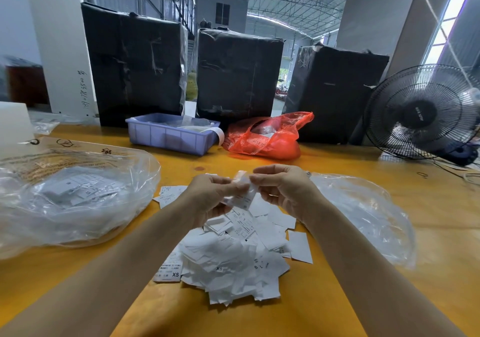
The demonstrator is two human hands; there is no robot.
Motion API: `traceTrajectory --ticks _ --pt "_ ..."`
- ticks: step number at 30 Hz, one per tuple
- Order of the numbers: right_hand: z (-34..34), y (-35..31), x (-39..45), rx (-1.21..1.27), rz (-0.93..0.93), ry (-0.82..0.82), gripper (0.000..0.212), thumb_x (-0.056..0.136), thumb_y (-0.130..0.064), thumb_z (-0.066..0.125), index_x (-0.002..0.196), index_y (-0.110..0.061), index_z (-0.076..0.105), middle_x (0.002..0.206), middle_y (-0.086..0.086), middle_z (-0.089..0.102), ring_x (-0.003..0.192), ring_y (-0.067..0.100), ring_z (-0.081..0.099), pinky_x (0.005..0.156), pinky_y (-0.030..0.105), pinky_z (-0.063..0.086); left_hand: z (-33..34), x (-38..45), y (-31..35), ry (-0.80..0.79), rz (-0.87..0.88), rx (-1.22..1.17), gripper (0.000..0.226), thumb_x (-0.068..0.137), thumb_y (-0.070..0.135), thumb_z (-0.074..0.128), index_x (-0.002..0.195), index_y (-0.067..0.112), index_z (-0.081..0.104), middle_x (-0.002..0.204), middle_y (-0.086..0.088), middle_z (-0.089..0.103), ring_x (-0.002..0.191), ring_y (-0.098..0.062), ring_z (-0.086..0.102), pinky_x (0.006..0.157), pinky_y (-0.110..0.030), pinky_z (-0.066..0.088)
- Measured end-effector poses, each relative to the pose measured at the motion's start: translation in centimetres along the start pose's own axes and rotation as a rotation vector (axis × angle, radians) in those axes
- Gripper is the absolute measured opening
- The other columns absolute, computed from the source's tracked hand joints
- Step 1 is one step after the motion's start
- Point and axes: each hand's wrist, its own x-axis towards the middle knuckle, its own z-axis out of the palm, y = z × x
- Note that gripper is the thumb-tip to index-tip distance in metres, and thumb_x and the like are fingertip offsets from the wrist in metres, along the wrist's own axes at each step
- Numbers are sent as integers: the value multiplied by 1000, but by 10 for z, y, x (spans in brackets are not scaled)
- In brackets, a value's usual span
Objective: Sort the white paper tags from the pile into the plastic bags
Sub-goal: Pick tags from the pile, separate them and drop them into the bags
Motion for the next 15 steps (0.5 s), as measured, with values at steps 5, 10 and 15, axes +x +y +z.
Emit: traceTrajectory --ticks 5,10,15 --pt "2 3 2 133 51 38 19 69 7 74 82 -4 64 60 7 69 51 12 65 50 18 50 -10 5 5 -8 -11 146 26 64 6 80 88 5 70 66 -5 70 53 -9 64 47 -17 49" --pt "2 4 4 81 -1 78 22 67 7 75 82 -4 64 63 6 70 58 13 67 55 19 49 -24 5 11 17 2 300 22 60 7 83 79 8 73 62 -2 70 55 -9 59 48 -15 49" --pt "-14 -11 0 -181 -56 82 17 72 1 76 83 -7 67 66 4 72 60 14 68 57 22 49 -42 8 23 101 1 325 18 74 3 76 90 6 68 85 -12 68 72 -17 60 52 -17 51"
